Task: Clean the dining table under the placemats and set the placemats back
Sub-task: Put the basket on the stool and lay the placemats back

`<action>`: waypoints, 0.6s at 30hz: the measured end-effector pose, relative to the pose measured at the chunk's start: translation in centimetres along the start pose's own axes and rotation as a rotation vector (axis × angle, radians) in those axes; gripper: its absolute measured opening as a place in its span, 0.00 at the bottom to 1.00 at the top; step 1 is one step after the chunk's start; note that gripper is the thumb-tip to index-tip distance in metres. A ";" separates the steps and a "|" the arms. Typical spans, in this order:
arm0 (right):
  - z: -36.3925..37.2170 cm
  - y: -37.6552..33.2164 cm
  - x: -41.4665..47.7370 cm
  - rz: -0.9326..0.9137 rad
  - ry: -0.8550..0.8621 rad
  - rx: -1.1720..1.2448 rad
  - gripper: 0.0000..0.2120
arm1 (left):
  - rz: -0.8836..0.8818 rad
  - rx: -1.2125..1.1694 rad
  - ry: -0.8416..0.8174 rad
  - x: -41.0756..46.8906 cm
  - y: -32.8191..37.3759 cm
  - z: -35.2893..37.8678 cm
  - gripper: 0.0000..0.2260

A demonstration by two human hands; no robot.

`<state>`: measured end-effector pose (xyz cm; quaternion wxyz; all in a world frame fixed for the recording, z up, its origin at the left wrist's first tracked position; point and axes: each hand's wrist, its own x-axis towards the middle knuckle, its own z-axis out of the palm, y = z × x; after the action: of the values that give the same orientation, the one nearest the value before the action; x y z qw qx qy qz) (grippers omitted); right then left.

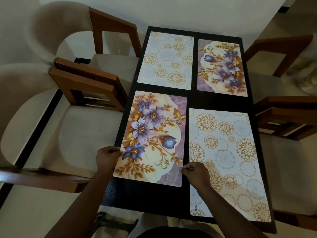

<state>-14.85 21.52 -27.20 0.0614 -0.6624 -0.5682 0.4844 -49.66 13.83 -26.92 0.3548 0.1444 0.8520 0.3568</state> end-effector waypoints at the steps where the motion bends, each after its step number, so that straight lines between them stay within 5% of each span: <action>1: 0.0 0.0 0.0 0.004 0.002 0.001 0.09 | 0.002 -0.003 -0.001 0.0 0.0 0.0 0.09; 18: 0.3 0.5 0.4 0.017 0.014 -0.025 0.08 | -0.092 -0.070 -0.033 1.1 -0.7 0.0 0.06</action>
<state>-14.79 21.49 -27.91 0.0531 -0.6713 -0.5682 0.4729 -50.45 13.88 -27.95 0.3895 0.0985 0.8388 0.3674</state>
